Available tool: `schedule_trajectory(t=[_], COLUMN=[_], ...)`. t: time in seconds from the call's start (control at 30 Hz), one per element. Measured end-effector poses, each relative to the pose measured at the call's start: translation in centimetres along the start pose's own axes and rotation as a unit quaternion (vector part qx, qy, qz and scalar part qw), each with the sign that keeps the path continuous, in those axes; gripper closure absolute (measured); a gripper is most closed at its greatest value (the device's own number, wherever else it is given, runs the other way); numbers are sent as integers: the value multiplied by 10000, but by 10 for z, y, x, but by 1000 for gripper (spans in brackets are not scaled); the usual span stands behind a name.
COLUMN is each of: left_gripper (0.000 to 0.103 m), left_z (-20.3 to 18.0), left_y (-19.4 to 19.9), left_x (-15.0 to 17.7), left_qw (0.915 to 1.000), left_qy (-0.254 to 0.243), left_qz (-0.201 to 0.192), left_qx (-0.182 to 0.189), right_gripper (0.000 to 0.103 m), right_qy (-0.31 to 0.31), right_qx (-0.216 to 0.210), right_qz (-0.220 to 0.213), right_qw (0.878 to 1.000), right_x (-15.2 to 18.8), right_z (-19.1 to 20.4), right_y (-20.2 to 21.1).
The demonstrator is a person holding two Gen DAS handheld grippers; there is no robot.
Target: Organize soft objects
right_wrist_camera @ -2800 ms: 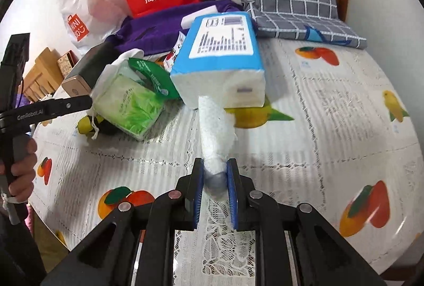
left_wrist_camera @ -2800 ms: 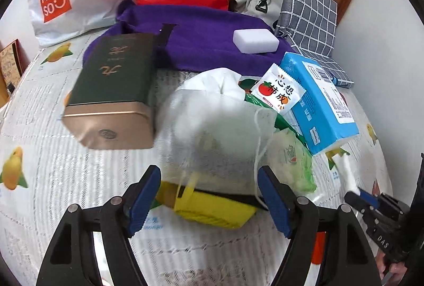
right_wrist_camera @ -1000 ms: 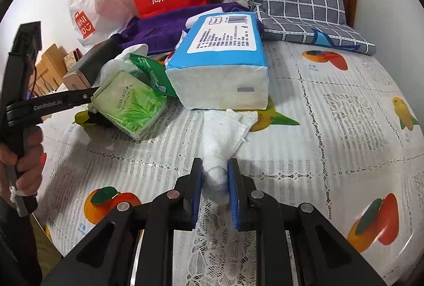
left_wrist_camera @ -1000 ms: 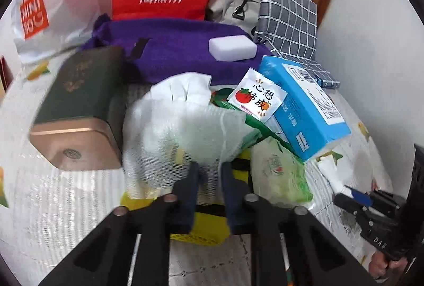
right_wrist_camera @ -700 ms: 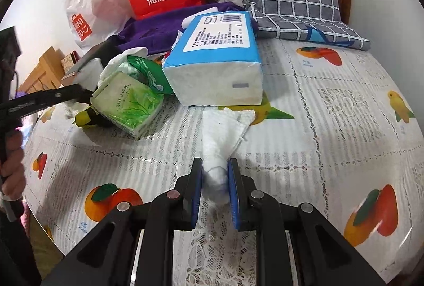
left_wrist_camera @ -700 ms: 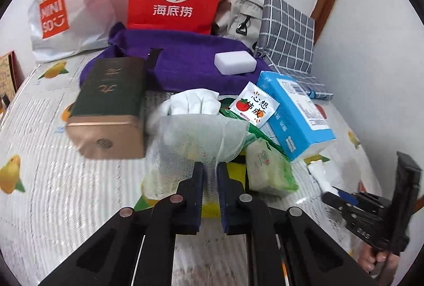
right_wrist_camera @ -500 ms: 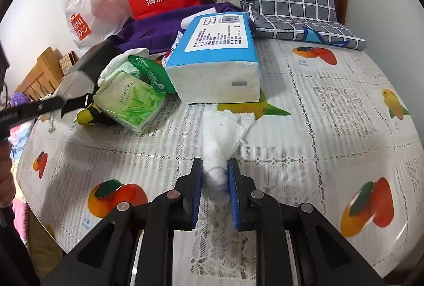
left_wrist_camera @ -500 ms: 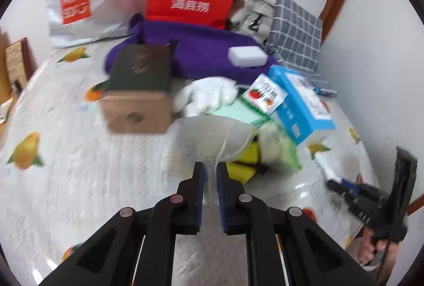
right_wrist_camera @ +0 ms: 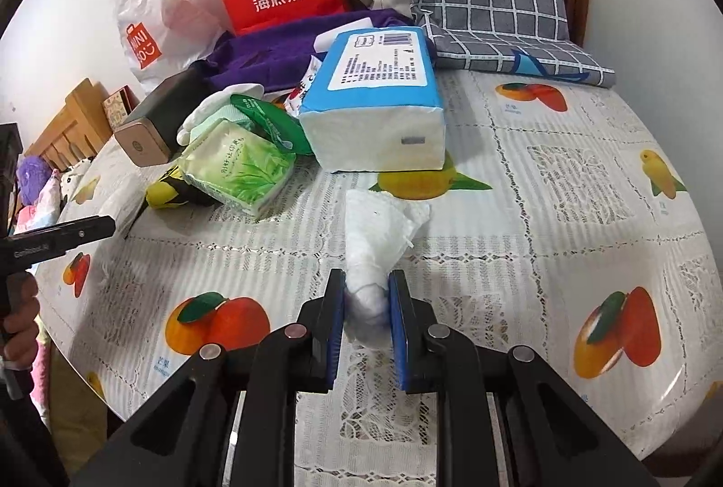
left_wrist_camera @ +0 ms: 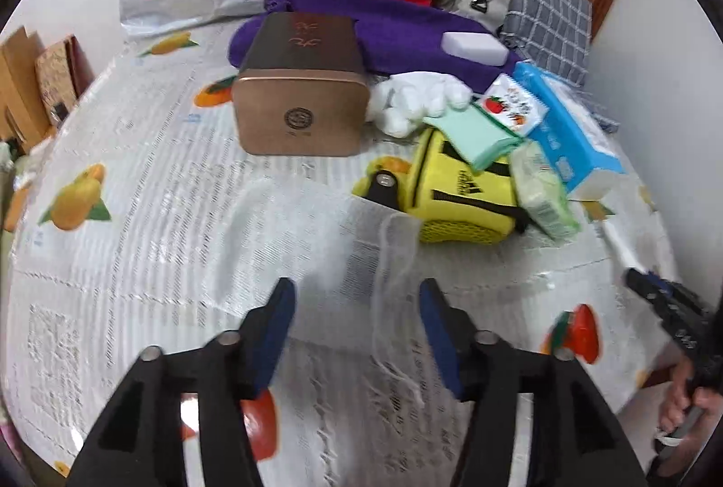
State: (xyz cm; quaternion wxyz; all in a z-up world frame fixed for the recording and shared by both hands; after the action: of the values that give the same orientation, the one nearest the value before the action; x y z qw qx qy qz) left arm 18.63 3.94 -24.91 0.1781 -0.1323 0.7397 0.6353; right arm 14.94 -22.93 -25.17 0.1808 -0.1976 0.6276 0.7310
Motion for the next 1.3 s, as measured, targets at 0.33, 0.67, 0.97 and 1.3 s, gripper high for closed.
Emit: schedule_trajectory(t=[0.33,0.67,0.97,1.3], left_gripper=[19,50,96,98], left_z=[10,22,48,38], left_y=[-23,-27,-25,-1], left_x=[-18,-32,-33,-26], left_qw=[9978,9980,9973,9975], left_qy=[-366,-37,404,302], left_qz=[-257,-606,-575,-598], left_qx=[-491,-191,213,233], right_gripper=[83,83,83,84], right_qy=[-118,-90,0,45], right_qx=[-10,-21,108,116], right_qz=[143,59,2,-22], right_qw=[9998,9999,9999,9999], right_x=[1,-7,-10,-12], right_z=[-10,-10,-8,-1], right_y=[-16,-23,-26,-13])
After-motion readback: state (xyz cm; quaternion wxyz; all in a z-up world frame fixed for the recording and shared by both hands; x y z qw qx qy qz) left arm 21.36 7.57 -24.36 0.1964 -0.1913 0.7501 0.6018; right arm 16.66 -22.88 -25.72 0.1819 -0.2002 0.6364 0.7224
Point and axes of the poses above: each gripper's, at about its wrist camera, not at the fingertips, and y roughly against the way its jaws point, z to its left, x to its underside, the point moved 8 cm from there along -y, roughly the way its jaws point, and after that the axes turned 6 degrees about z, right-handed, at the moved point
